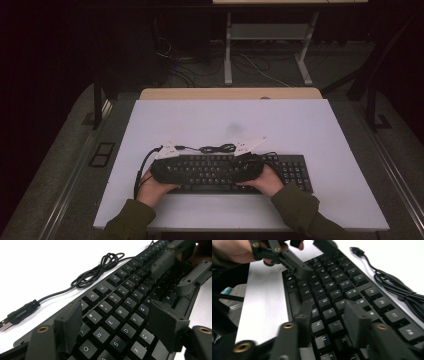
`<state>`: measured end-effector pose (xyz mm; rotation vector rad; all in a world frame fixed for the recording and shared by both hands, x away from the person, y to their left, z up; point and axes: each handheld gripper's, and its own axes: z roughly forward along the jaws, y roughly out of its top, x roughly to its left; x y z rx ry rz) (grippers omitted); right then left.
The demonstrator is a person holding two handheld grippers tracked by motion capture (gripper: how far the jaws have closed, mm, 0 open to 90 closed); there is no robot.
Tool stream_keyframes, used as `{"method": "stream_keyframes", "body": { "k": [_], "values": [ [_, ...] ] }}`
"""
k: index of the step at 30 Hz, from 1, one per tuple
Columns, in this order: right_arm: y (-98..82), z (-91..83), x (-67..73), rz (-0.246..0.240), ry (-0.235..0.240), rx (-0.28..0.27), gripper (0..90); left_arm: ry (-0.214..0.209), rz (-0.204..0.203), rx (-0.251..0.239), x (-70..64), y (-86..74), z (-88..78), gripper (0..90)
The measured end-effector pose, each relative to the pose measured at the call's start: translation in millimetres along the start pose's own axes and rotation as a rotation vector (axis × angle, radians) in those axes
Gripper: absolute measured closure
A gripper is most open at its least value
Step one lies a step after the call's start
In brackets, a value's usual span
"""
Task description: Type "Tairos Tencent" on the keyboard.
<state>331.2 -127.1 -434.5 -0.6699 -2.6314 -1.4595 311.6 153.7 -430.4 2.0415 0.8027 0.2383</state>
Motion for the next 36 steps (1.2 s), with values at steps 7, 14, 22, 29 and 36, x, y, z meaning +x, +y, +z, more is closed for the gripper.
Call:
{"method": "stream_keyframes", "body": {
  "k": [7,14,22,29,36],
  "values": [
    [-1.7,-3.3,-7.1,0.020,-0.037,-0.029,37.0,-0.010,0.013,0.010,-3.5,0.5,-0.6,34.4],
    [-1.8,-8.1,-12.0,0.032,-0.082,-0.054,30.4,-0.042,0.018,0.015,-6.6,1.2,-2.4,47.6],
    [-4.1,-11.5,-18.4,0.037,-0.113,-0.071,27.1,-0.083,0.025,0.028,-10.6,1.9,-2.3,67.3],
    [-5.8,-12.3,-21.4,0.041,-0.124,-0.073,25.5,-0.136,0.041,0.051,-13.7,1.8,-0.3,86.5],
    [-6.0,-12.5,-21.8,0.042,-0.130,-0.075,25.4,-0.157,0.048,0.076,-15.6,0.9,2.1,88.8]
  ]
}}
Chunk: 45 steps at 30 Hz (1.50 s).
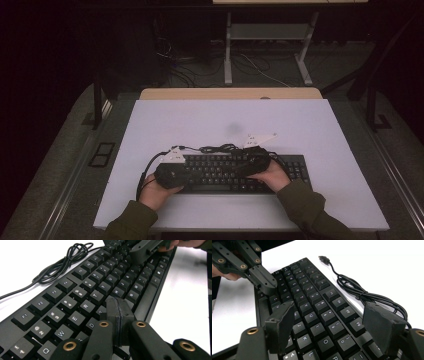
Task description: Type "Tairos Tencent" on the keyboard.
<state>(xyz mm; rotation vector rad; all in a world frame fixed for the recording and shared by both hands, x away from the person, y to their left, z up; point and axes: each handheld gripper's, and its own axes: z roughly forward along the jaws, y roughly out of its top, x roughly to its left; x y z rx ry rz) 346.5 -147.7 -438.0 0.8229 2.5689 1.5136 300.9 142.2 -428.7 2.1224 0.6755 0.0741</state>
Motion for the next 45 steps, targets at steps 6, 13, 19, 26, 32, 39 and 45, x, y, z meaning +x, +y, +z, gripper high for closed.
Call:
{"method": "stream_keyframes", "body": {
  "k": [6,13,19,26,32,39,45],
  "values": [
    [-0.5,0.2,-0.6,0.002,-0.002,-0.001,25.4,-0.021,0.006,0.035,0.8,-2.1,3.6,88.8],
    [-0.4,0.0,-0.4,0.000,-0.004,0.002,25.4,-0.024,0.011,0.054,0.3,-3.2,6.8,88.8],
    [-0.5,0.1,-0.6,-0.002,-0.006,0.002,25.4,-0.024,0.011,0.054,1.0,-3.6,6.6,88.8],
    [-0.5,0.2,-0.2,-0.001,-0.006,0.003,25.4,-0.025,0.008,0.056,1.8,-4.1,6.9,88.8],
    [-0.5,0.1,0.0,-0.002,-0.006,0.002,25.4,-0.023,0.010,0.066,3.0,-4.8,7.4,88.9],
    [-0.3,0.1,0.0,-0.001,-0.006,0.000,25.4,-0.025,0.015,0.056,2.2,-3.4,6.3,88.9],
    [-0.2,-0.4,-0.4,-0.002,-0.007,-0.002,25.4,-0.020,0.021,0.058,0.5,-2.2,6.3,88.8]
  ]
}}
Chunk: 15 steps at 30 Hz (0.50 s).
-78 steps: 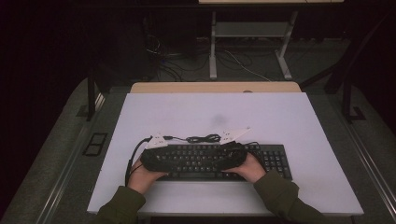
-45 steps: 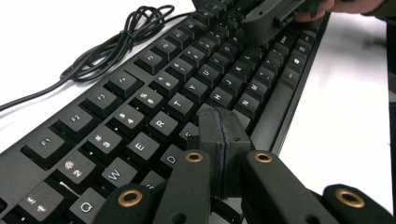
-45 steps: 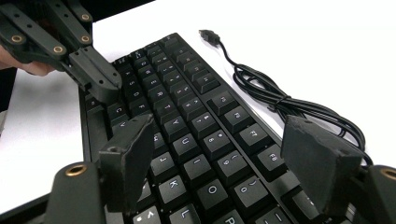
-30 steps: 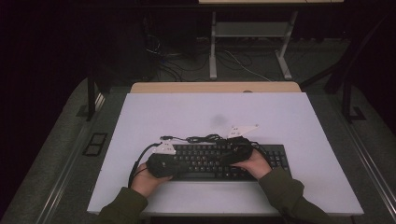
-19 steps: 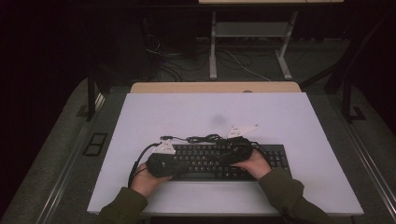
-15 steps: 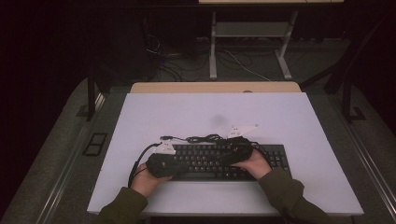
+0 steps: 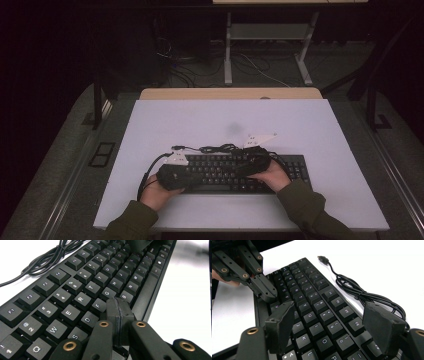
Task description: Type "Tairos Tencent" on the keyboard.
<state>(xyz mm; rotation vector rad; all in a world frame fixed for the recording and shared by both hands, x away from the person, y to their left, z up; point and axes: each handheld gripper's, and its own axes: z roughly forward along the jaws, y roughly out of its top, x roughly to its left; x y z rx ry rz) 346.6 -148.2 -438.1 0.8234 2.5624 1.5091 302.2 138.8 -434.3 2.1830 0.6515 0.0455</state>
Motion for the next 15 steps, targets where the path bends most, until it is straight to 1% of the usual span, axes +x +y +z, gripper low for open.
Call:
{"method": "stream_keyframes", "body": {
  "k": [12,13,14,15],
  "values": [
    [-0.1,0.3,0.4,0.000,0.000,0.002,25.4,0.030,0.003,-0.018,3.0,4.2,-3.3,88.9],
    [-0.1,0.3,0.3,-0.001,0.001,0.001,25.4,0.034,0.001,-0.017,3.4,4.6,-3.6,88.9],
    [-0.1,0.2,0.3,-0.001,0.001,0.002,25.4,0.037,-0.008,-0.025,3.6,4.8,-3.3,88.9],
    [-0.1,0.3,0.3,-0.001,0.000,0.001,25.4,0.039,0.001,-0.020,5.3,5.3,-4.1,88.9]
  ]
}}
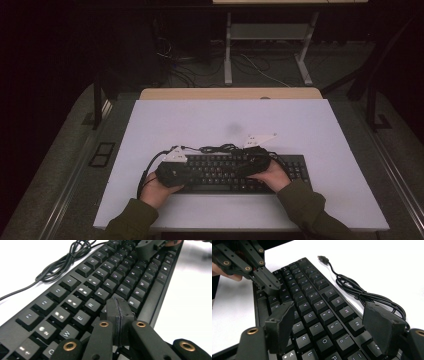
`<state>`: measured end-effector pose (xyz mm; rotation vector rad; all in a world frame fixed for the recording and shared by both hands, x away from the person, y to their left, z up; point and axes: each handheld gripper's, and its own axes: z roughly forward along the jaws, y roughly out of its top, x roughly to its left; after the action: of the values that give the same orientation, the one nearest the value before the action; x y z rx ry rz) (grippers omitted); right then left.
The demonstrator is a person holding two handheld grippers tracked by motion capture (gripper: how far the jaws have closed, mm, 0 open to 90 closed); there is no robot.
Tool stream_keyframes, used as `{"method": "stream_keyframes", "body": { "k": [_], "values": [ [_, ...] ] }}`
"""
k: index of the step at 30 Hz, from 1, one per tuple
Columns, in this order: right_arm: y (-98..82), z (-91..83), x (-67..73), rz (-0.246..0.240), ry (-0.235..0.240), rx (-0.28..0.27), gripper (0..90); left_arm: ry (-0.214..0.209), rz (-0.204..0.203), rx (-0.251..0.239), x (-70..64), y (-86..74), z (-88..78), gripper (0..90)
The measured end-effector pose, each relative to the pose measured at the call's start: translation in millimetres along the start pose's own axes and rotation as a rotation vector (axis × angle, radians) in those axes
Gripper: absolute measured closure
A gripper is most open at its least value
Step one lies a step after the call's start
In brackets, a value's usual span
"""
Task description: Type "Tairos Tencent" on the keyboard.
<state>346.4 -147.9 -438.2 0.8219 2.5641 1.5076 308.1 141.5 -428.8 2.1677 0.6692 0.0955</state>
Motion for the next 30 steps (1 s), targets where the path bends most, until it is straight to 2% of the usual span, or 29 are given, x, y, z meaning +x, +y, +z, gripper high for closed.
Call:
{"method": "stream_keyframes", "body": {
  "k": [3,22,30],
  "values": [
    [-0.1,0.1,0.0,0.000,0.000,0.000,25.4,0.012,-0.016,-0.015,1.9,1.0,-0.2,88.9],
    [-0.3,0.8,-0.4,0.003,0.000,0.001,25.4,0.068,-0.041,-0.043,16.1,4.7,3.4,88.9],
    [-0.3,0.8,-0.3,0.004,0.000,0.000,25.4,0.079,-0.045,-0.033,19.7,2.9,5.3,88.9]
  ]
}}
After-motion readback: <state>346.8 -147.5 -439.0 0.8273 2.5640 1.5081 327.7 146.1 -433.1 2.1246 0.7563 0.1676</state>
